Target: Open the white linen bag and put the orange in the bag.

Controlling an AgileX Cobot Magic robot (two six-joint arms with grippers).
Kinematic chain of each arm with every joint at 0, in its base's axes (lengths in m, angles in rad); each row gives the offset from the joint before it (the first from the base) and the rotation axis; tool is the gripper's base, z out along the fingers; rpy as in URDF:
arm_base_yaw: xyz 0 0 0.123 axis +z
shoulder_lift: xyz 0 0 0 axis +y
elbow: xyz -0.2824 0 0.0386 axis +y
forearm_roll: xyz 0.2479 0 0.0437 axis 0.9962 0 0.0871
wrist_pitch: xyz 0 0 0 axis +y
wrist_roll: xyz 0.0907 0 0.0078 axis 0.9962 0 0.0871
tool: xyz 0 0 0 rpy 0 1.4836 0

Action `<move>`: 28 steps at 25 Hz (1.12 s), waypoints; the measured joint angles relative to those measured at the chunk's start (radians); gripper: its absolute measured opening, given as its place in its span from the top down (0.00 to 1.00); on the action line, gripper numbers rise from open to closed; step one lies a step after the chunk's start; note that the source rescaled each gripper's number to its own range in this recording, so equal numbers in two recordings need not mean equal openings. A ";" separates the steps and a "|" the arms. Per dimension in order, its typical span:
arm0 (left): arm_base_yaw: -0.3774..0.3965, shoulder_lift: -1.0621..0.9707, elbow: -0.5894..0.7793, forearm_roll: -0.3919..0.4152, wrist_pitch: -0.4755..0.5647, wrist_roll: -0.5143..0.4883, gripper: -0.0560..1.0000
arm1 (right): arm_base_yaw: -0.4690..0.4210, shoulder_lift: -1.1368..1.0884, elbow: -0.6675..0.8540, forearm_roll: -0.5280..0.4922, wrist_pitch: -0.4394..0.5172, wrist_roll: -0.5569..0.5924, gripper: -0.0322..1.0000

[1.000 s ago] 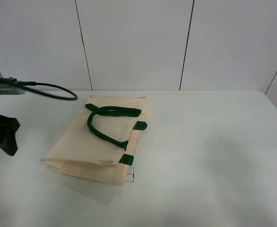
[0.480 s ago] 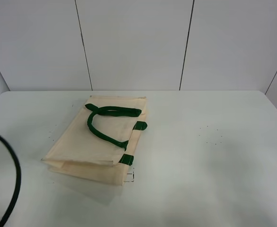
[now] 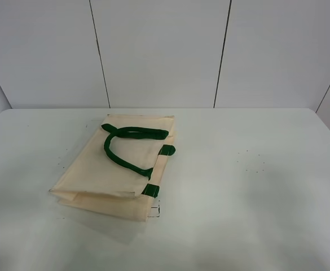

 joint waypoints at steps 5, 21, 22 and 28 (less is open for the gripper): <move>0.001 0.000 0.000 0.000 0.000 0.000 0.00 | 0.000 0.000 0.000 0.000 0.000 0.000 0.00; 0.075 -0.146 0.000 0.001 0.001 0.000 0.00 | 0.000 0.000 0.000 0.000 0.000 0.000 0.00; 0.075 -0.146 0.000 0.001 0.001 0.000 0.00 | 0.000 0.000 0.000 0.000 0.000 0.000 0.00; 0.075 -0.146 0.000 0.001 0.001 0.000 0.00 | 0.000 0.000 0.000 0.000 0.000 0.000 0.00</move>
